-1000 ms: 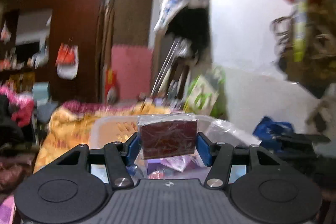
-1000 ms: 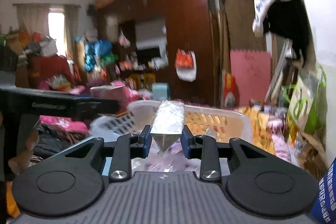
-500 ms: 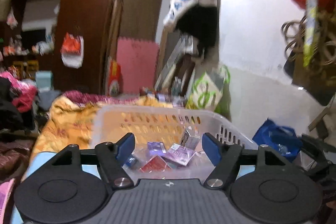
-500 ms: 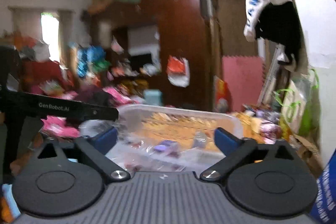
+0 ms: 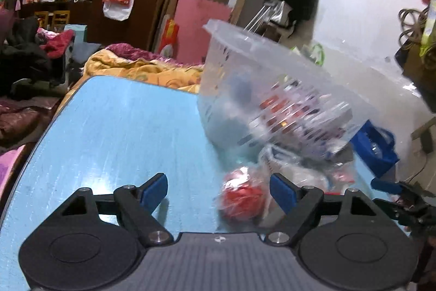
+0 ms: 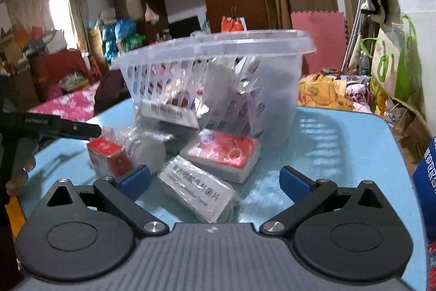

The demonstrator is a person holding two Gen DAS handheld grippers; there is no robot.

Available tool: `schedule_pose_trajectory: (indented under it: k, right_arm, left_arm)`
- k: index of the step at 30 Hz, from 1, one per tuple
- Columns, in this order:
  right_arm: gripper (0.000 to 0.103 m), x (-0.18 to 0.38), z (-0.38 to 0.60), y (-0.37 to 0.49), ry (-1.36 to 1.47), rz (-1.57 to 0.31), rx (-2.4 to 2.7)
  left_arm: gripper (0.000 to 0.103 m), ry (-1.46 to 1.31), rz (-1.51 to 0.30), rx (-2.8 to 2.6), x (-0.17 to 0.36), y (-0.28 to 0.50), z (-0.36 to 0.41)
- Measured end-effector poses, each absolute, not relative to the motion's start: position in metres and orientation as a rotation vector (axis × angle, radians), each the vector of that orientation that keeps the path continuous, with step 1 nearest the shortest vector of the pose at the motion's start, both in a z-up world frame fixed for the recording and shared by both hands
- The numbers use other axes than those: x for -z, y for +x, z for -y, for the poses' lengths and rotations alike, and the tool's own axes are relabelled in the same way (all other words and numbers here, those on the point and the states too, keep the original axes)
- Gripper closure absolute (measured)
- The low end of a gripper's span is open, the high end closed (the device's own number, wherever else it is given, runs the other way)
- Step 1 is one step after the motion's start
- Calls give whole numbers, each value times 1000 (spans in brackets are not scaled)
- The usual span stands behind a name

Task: Organize objects
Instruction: 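Carry red candy bag into basket with left tool while right tool carries white packet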

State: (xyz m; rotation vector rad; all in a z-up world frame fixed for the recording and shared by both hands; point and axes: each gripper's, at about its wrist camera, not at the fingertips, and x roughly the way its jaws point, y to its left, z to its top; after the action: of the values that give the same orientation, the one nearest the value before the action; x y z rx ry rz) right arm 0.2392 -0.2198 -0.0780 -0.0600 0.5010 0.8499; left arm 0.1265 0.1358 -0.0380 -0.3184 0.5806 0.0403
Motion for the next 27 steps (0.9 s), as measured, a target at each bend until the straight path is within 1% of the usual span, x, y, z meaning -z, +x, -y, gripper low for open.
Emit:
schedule_pose_trajectory:
  k: [2, 6, 8, 9, 10, 11, 12, 13, 14, 15, 18, 20, 27]
  right_arm:
    - [1, 83, 217, 240, -71, -519, -859]
    - [5, 85, 213, 236, -120, -528, -869]
    - [15, 86, 212, 232, -145, -539, -876]
    - [24, 87, 212, 231, -147, -537, -876]
    - [30, 87, 213, 231, -147, -531, -866]
    - [38, 87, 214, 230, -146, -529, -863]
    - [41, 87, 215, 230, -148, -531, -875]
    - [43, 87, 214, 230, -147, -532, -887]
    - [45, 86, 215, 229, -145, -527, -893]
    - [45, 85, 216, 227, -147, -513, -894]
    - [46, 82, 215, 221, -159, -462, -888]
    - [46, 80, 221, 217, -132, -420, -891]
    - [47, 77, 251, 225, 86, -357, -930]
  left_arm:
    - [17, -294, -581, -45, 39, 128, -132]
    - [18, -217, -619, -73, 41, 136, -116]
    - [18, -131, -629, -107, 42, 142, -102]
    - [18, -114, -633, -115, 42, 141, -100]
    - [19, -114, -632, -116, 42, 141, -100]
    - [21, -116, -628, -116, 42, 140, -101]
    - [29, -115, -624, -112, 41, 138, -102]
    - [34, -112, -619, -109, 41, 136, -102]
    - [48, -110, -613, -105, 41, 135, -102]
    - [58, -115, -607, -84, 41, 134, -102]
    - [58, -124, -589, -51, 41, 133, -99]
    - [59, -134, -543, -33, 40, 128, -100]
    - [58, -199, -454, -9, 38, 113, -108]
